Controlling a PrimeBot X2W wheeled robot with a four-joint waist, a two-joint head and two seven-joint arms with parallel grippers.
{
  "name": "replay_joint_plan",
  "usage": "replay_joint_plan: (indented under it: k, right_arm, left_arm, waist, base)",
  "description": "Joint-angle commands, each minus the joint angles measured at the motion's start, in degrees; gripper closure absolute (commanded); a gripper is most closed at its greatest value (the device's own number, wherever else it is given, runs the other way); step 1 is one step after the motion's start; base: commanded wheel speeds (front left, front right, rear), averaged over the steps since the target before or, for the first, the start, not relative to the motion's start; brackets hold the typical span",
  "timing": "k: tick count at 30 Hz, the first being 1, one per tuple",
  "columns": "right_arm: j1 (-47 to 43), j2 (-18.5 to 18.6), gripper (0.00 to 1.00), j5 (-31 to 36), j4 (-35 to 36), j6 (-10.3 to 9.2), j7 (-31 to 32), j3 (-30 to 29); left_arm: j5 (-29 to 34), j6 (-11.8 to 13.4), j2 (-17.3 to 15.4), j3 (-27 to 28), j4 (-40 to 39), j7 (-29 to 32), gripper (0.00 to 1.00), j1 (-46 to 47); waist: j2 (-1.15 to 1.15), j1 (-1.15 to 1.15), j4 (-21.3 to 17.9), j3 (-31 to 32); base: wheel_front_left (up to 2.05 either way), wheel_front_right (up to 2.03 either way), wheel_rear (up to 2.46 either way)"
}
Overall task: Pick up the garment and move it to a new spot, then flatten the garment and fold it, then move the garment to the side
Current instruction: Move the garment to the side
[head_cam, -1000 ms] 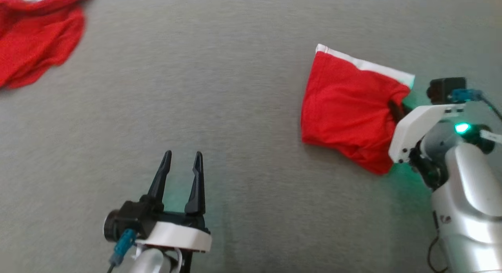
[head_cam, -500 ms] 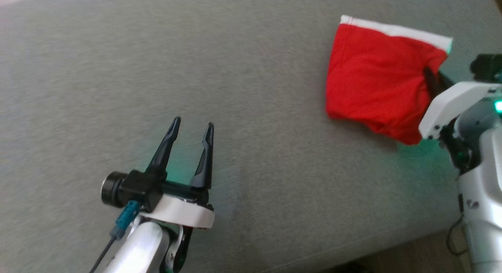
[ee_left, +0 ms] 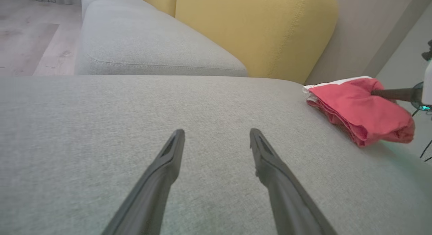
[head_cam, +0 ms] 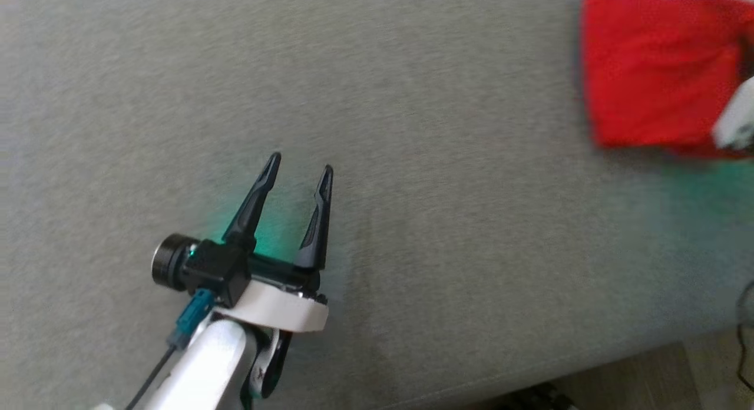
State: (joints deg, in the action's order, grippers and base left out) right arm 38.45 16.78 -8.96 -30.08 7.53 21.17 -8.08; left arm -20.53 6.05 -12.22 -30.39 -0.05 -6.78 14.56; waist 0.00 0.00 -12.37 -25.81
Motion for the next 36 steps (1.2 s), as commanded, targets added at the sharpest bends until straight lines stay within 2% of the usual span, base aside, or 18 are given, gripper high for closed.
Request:
replay_joint_plan:
  k: [1, 7, 8, 9, 10, 13, 17, 26, 30, 36]
  right_arm:
    - [3.3, 3.6, 1.0, 1.8, 0.7, -0.04, 0.6, -0.8]
    - [7.7, 9.3, 1.0, 6.2, -2.6, -0.04, 1.1, -3.4]
    - [8.1, 10.0, 0.82, 6.8, -2.9, -0.04, 0.9, -3.5]
    - [8.4, 10.5, 0.59, 7.3, -3.1, -0.04, 0.6, -3.6]
    - [8.8, 10.9, 0.0, 8.0, -3.1, -0.04, 0.2, -3.8]
    - [9.4, 11.3, 0.0, 9.5, -3.4, -0.04, -1.0, -4.5]
    - [9.8, 9.6, 0.0, 11.3, -3.1, -0.04, -4.3, -5.0]
    - [8.6, 5.2, 0.0, 10.3, 1.6, -0.04, -9.3, 0.0]
    - [6.4, 2.0, 0.0, 9.0, 4.2, -0.04, -12.2, 2.2]
    - [-0.4, -4.7, 0.0, 8.8, 6.8, -0.04, -16.1, 5.0]
  left_arm:
    - [0.8, 0.2, -0.4, 1.1, -2.5, 0.1, 0.0, 2.0]
    - [0.8, 0.6, 0.0, 0.7, -2.8, -0.4, 0.0, 2.3]
    - [0.8, 0.6, 0.1, 0.6, -2.8, -0.6, 0.0, 2.3]
    - [0.7, 0.7, 0.2, 0.6, -2.8, -0.7, 0.0, 2.3]
    - [0.7, 0.7, 0.3, 0.7, -2.7, -0.9, 0.0, 2.3]
    - [0.5, 0.8, 0.3, 0.7, -2.5, -1.2, 0.0, 2.3]
    - [0.1, 0.9, 0.5, 0.9, -1.7, -1.9, 0.0, 2.3]
    - [-1.4, 1.1, 0.6, 2.1, 0.5, -3.5, 0.0, 2.5]
    - [-2.7, 1.7, 0.2, 4.0, 2.3, -4.5, 0.0, 1.8]
    - [-5.2, 3.1, -0.7, 7.5, 4.6, -5.9, 0.0, -1.5]
  waist:
    - [0.0, 0.0, 2.9, -1.5]
    - [0.0, 0.0, 7.7, -3.3]
    - [0.0, 0.0, 8.3, -3.5]
    - [0.0, 0.0, 8.8, -3.7]
    - [0.0, 0.0, 9.2, -3.8]
    - [0.0, 0.0, 9.7, -3.9]
    - [0.0, 0.0, 9.9, -3.2]
    - [0.0, 0.0, 9.6, 1.8]
    - [0.0, 0.0, 10.2, 6.2]
    - [0.0, 0.0, 11.7, 12.9]
  base:
    - [0.0, 0.0, 0.0]
    - [0.0, 0.0, 0.0]
    - [0.0, 0.0, 0.0]
    - [0.0, 0.0, 0.0]
    - [0.0, 0.0, 0.0]
    - [0.0, 0.0, 0.0]
    - [0.0, 0.0, 0.0]
    - [0.0, 0.0, 0.0]
    - [0.0, 0.0, 0.0]
    - [0.0, 0.0, 0.0]
